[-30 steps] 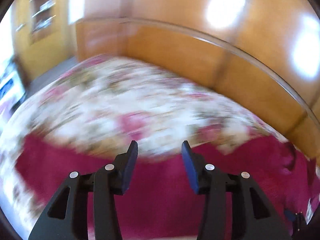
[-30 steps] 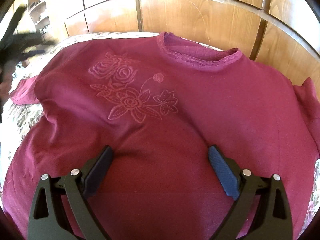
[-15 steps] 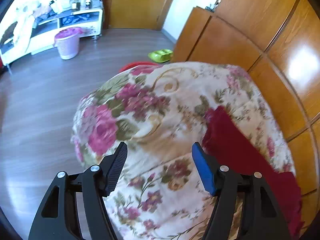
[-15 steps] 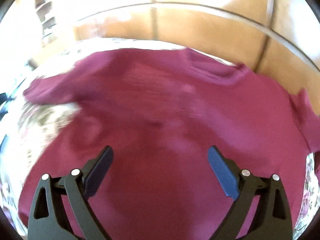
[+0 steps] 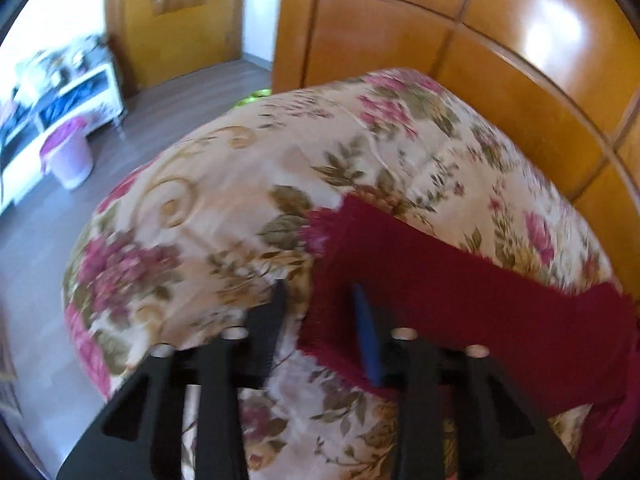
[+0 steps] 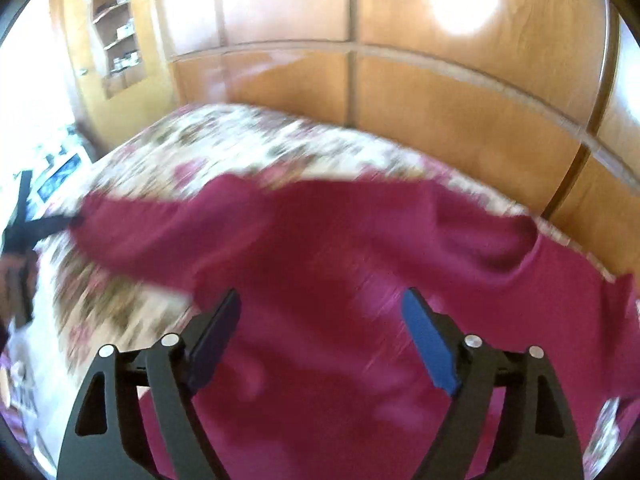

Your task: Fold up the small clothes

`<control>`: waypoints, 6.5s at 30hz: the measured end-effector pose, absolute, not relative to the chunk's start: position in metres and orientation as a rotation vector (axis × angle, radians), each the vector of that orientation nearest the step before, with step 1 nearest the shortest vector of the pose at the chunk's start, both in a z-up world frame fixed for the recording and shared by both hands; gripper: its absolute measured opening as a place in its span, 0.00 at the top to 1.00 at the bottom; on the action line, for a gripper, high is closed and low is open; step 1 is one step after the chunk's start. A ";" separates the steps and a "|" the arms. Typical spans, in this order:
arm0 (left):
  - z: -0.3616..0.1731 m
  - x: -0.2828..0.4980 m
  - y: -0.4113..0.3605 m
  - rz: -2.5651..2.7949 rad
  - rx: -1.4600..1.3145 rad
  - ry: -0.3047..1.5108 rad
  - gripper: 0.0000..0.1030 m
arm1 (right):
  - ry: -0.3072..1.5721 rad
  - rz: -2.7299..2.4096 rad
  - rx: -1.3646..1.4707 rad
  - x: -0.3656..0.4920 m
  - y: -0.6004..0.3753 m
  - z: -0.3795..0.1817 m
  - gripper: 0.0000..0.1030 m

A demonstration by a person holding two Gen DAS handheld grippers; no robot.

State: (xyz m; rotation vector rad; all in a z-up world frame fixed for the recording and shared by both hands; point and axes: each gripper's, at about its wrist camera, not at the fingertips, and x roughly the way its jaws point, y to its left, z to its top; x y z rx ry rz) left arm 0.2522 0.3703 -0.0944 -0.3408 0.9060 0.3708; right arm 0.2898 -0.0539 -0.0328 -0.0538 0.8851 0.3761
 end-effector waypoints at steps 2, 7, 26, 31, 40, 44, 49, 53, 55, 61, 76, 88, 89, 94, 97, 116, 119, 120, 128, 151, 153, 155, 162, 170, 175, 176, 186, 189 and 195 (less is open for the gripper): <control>-0.093 0.253 0.365 0.371 -0.299 0.899 0.88 | 0.903 0.347 -0.083 0.319 -0.052 -0.036 0.30; -0.069 0.237 0.363 0.355 -0.287 0.795 0.93 | 0.911 0.367 -0.232 0.379 -0.027 -0.045 0.33; 0.032 0.191 0.349 0.264 -0.346 0.469 0.94 | 0.955 0.570 -0.495 0.392 -0.016 -0.064 0.90; 0.044 0.205 0.343 0.288 -0.298 0.428 0.94 | 0.888 0.393 -0.356 0.403 -0.036 -0.063 0.90; -0.042 0.273 0.351 0.526 -0.196 0.756 0.94 | 0.884 0.269 -0.271 0.387 -0.037 -0.078 0.25; -0.045 0.239 0.360 0.587 -0.299 0.747 0.59 | 0.861 0.261 -0.154 0.349 -0.082 -0.057 0.17; -0.035 0.178 0.321 0.422 -0.340 0.712 0.58 | 0.954 0.192 -0.016 0.264 -0.163 -0.070 0.16; -0.033 0.131 0.243 0.143 -0.301 0.710 0.58 | 1.049 0.079 0.006 0.206 -0.211 -0.098 0.14; -0.039 0.110 0.194 0.007 -0.264 0.729 0.58 | 1.064 0.038 0.038 0.178 -0.233 -0.110 0.11; -0.069 0.082 0.106 -0.156 -0.261 0.858 0.58 | 0.992 -0.019 0.176 0.121 -0.281 -0.085 0.11; -0.069 0.070 0.033 -0.155 -0.175 0.911 0.52 | 0.857 -0.604 0.839 0.049 -0.562 -0.111 0.39; -0.073 0.080 -0.038 -0.287 -0.012 0.945 0.52 | 0.822 -0.619 0.424 0.050 -0.588 -0.052 0.89; -0.074 0.081 -0.043 -0.306 0.001 0.951 0.52 | 0.822 -0.659 0.393 0.049 -0.598 -0.050 0.89; -0.088 0.082 -0.068 -0.374 0.065 0.998 0.52 | 0.916 -0.764 0.343 0.052 -0.632 -0.074 0.89; -0.087 0.078 -0.073 -0.388 0.089 0.993 0.52 | 0.960 -0.744 0.420 0.053 -0.632 -0.094 0.67; -0.085 0.072 0.082 -0.011 -0.136 0.988 0.29 | 1.171 0.197 0.307 -0.048 -0.307 -0.098 0.44; -0.095 0.070 0.071 -0.076 -0.117 1.009 0.58 | 1.177 0.221 0.315 -0.047 -0.298 -0.093 0.92; -0.097 0.069 0.067 -0.100 -0.108 1.004 0.70 | 1.175 0.213 0.289 -0.047 -0.294 -0.090 0.94; -0.089 0.055 0.067 -0.181 -0.063 0.955 0.93 | 1.107 0.209 0.231 -0.073 -0.292 -0.052 0.94; -0.059 0.094 0.013 -0.213 0.041 0.866 0.77 | 0.997 0.129 0.329 0.035 -0.292 -0.061 0.38; -0.071 0.102 0.006 -0.157 0.082 0.889 0.77 | 0.977 0.136 0.372 0.066 -0.285 -0.066 0.38; -0.086 0.105 0.013 -0.093 0.080 0.928 0.77 | 0.972 0.119 0.366 0.087 -0.278 -0.076 0.38; -0.098 0.090 0.028 -0.069 0.024 0.922 0.77 | 0.977 0.070 0.251 0.099 -0.277 -0.111 0.39; -0.088 0.110 0.023 -0.083 -0.083 0.978 0.52 | 0.881 -0.048 0.608 0.055 -0.388 -0.090 0.33; -0.083 0.110 0.018 -0.102 -0.122 0.973 0.52 | 0.836 -0.390 0.822 0.021 -0.511 -0.107 0.48; -0.081 0.110 0.017 -0.109 -0.126 0.970 0.52 | 0.828 -0.446 0.862 0.016 -0.530 -0.112 0.50; -0.061 0.116 -0.009 -0.170 -0.088 0.905 0.40 | 0.826 -0.645 0.984 0.054 -0.626 -0.145 0.84; -0.060 0.122 -0.014 -0.176 -0.073 0.916 0.40 | 0.849 -0.635 0.882 0.082 -0.617 -0.133 0.94; -0.070 0.142 -0.010 -0.175 -0.138 0.991 0.40 | 0.732 -0.392 0.712 0.140 -0.550 -0.055 0.94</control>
